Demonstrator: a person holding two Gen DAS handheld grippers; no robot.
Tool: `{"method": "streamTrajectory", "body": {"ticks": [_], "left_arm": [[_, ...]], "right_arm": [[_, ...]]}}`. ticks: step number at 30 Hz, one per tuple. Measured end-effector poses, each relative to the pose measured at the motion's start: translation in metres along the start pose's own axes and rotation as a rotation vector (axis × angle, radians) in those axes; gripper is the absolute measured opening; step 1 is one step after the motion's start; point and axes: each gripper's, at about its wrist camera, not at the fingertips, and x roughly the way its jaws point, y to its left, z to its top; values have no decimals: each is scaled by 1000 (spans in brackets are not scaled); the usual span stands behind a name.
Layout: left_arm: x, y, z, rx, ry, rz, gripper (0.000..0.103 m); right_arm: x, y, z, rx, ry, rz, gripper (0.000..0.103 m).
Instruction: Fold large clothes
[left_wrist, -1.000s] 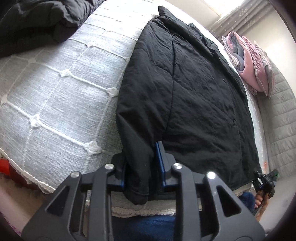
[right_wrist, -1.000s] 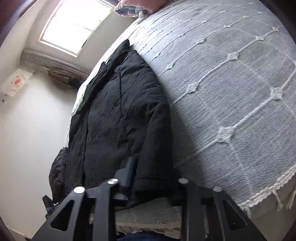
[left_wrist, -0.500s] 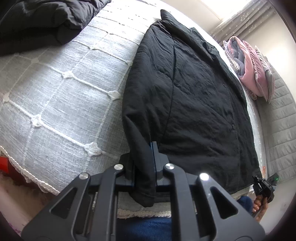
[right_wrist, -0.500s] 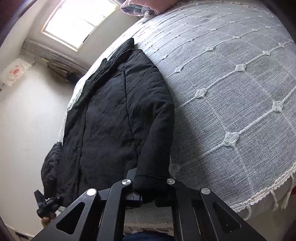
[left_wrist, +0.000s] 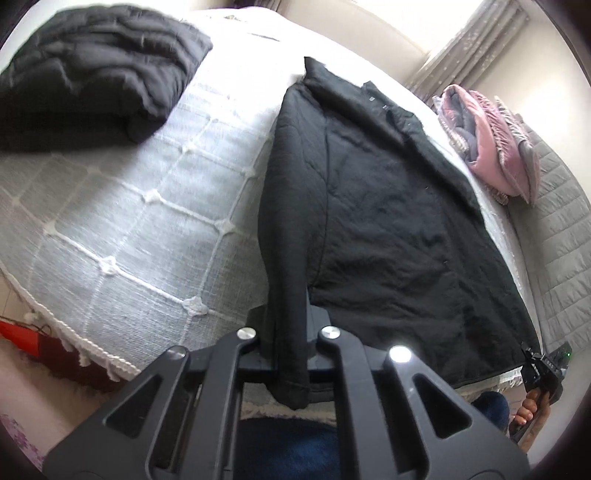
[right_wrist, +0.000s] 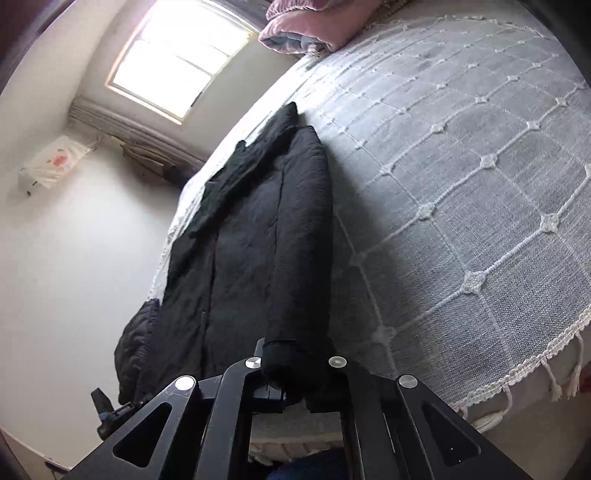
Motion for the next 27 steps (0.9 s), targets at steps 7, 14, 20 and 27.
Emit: {"method": "streamTrajectory", "body": {"ticks": [7, 14, 20, 27], "left_arm": [[-36, -9, -7, 21, -46, -54, 7], [-106, -27, -10, 74, -138, -162, 7], [-174, -35, -26, 78, -188, -331, 7], [-210, -23, -6, 26, -277, -422, 7]], "right_arm": [[-13, 0, -2, -15, -26, 20, 5], [-67, 15, 3, -58, -126, 76, 4], [-132, 31, 0, -91, -243, 138, 5], [-201, 81, 5, -221, -391, 234, 5]]}}
